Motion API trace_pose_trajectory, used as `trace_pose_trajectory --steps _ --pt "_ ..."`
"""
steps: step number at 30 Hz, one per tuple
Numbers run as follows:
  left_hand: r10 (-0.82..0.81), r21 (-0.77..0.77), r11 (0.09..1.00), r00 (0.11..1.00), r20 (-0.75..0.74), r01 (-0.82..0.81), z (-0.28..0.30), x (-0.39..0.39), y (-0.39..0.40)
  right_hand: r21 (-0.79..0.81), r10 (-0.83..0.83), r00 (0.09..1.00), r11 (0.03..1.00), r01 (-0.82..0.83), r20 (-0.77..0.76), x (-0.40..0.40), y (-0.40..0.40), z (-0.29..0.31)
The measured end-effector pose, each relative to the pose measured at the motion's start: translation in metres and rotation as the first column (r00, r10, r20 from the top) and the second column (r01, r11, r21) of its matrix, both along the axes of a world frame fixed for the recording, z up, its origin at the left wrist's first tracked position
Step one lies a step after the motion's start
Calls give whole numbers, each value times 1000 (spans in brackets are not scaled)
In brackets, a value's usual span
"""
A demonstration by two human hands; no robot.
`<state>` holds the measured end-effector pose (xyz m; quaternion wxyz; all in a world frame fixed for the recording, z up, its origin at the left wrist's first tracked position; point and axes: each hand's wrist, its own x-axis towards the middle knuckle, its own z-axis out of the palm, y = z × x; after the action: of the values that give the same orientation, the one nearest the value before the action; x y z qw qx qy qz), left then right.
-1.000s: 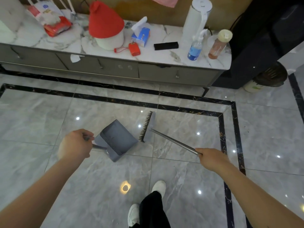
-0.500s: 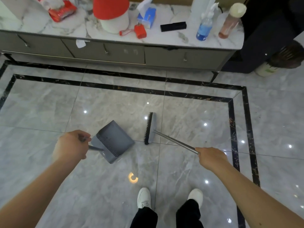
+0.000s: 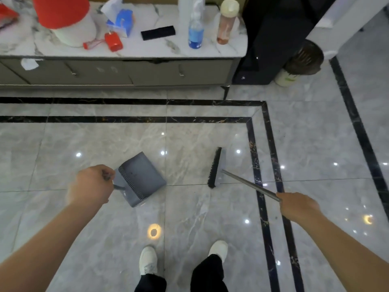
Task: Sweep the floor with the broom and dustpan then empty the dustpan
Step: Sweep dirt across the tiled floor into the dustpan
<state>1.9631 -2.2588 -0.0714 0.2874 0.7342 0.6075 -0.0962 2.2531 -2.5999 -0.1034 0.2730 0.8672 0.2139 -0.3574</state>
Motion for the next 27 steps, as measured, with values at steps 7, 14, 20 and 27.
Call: trace_pose_trajectory --steps 7,14,20,27 --pt "-118 7 993 993 21 118 -1 93 -51 -13 -58 998 998 58 36 65 -82 11" --pt "-171 18 985 985 18 171 11 167 -79 218 -543 832 803 555 -117 130 -124 24" --pt "-182 16 983 983 23 182 20 207 -76 398 -799 508 372 839 -324 166 -86 41" --pt "-213 11 977 976 36 213 9 266 -30 370 -835 368 216 903 -409 205 -15 25"
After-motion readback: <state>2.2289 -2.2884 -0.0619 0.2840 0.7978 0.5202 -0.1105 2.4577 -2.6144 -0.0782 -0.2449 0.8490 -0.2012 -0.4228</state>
